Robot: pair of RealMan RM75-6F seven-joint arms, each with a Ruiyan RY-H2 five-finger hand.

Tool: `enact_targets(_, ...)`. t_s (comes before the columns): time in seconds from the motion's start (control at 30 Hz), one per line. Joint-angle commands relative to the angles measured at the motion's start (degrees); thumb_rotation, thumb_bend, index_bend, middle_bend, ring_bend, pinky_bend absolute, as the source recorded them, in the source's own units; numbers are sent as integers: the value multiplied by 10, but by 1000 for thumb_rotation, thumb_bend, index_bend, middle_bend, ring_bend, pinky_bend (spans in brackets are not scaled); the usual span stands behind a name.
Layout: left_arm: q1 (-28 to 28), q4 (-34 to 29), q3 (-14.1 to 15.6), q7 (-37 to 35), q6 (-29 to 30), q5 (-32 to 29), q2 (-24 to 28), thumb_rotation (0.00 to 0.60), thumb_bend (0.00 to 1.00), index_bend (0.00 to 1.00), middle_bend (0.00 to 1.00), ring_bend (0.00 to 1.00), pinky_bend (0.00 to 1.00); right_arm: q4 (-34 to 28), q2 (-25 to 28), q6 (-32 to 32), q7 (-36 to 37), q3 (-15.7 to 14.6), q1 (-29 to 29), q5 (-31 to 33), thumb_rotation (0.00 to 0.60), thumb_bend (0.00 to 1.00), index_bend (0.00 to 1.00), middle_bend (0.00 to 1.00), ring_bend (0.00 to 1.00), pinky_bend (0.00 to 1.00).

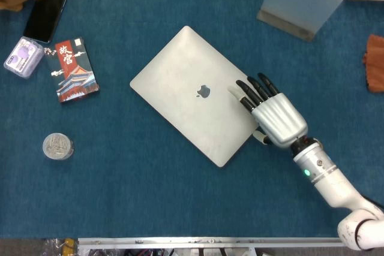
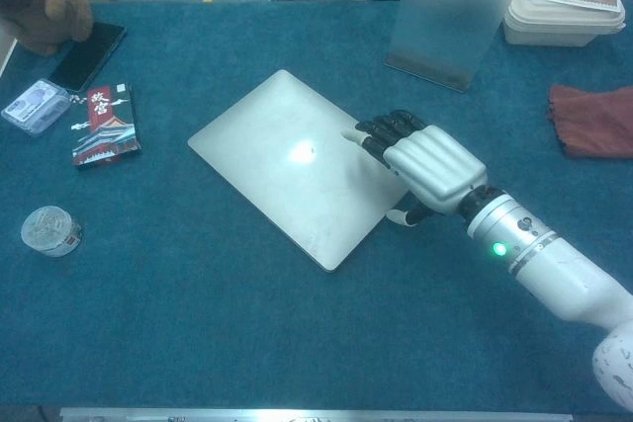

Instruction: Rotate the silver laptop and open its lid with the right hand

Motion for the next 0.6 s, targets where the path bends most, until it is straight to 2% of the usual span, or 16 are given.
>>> enact_targets(0.03,-2,-3,-1,-1,1,3,4,600,318,48,72,47,0,-30,20,-3,10,-1,-3,13,562,173,0,69,0,36)
enact_targets(0.23,-14,-20,-1,14,-4,20,17,600,319,48,71,47,0,-103,72,-14,42,11,-5,48,562,173,0,68,0,36)
enact_targets(0.37,-23,-36,2,31,-9,35,26,600,318,47,71,47,0,-147,104,-37,81,40,6,91,562,200,0,68,0,36)
enact_targets(0.6,-26,-51,5,42,-8,41,34,600,318,48,72,47,0,-191,138,-100,141,100,48,183,562,452,0,88,0,36)
